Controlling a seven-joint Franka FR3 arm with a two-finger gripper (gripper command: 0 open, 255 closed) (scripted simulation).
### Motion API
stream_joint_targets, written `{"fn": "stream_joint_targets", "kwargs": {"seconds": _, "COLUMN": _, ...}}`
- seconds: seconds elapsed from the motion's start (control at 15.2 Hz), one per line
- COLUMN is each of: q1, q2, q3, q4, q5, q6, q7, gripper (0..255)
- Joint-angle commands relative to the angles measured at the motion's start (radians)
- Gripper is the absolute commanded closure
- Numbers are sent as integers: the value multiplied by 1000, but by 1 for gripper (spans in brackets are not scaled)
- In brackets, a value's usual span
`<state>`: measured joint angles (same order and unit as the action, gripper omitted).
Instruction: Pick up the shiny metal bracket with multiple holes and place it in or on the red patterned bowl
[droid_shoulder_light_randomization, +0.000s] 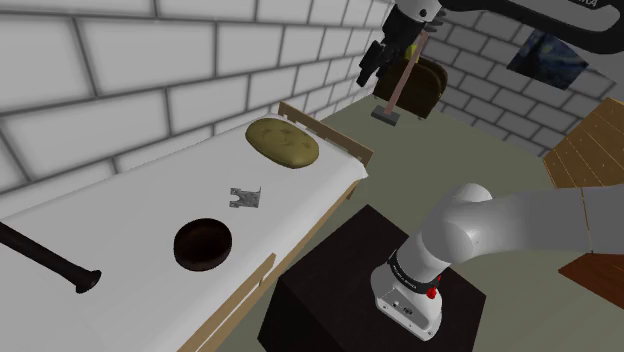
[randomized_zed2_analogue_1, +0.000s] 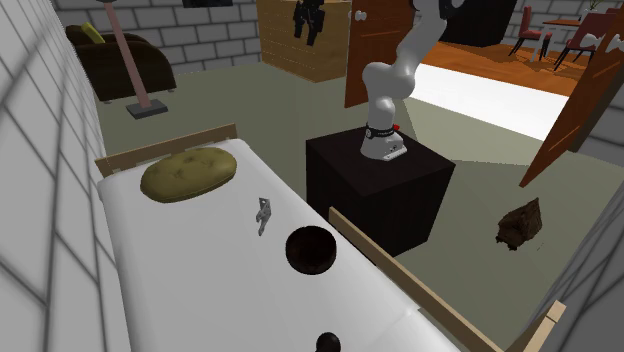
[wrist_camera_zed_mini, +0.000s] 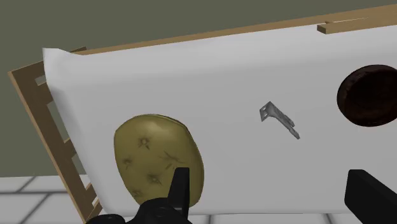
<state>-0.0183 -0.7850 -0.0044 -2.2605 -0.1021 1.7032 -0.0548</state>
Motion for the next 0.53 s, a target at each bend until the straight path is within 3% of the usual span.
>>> {"fn": "stream_joint_targets", "kwargs": {"seconds": 0.0, "q1": 0, "q2": 0, "q3": 0, "q4": 0, "q5": 0, "q6": 0, "q7": 0, "gripper": 0}}
{"fn": "stream_joint_targets", "kwargs": {"seconds": 0.46, "q1": 22, "q2": 129, "q3": -12, "q4": -111, "q5": 7, "q6": 202, "q7": -23, "gripper": 0}}
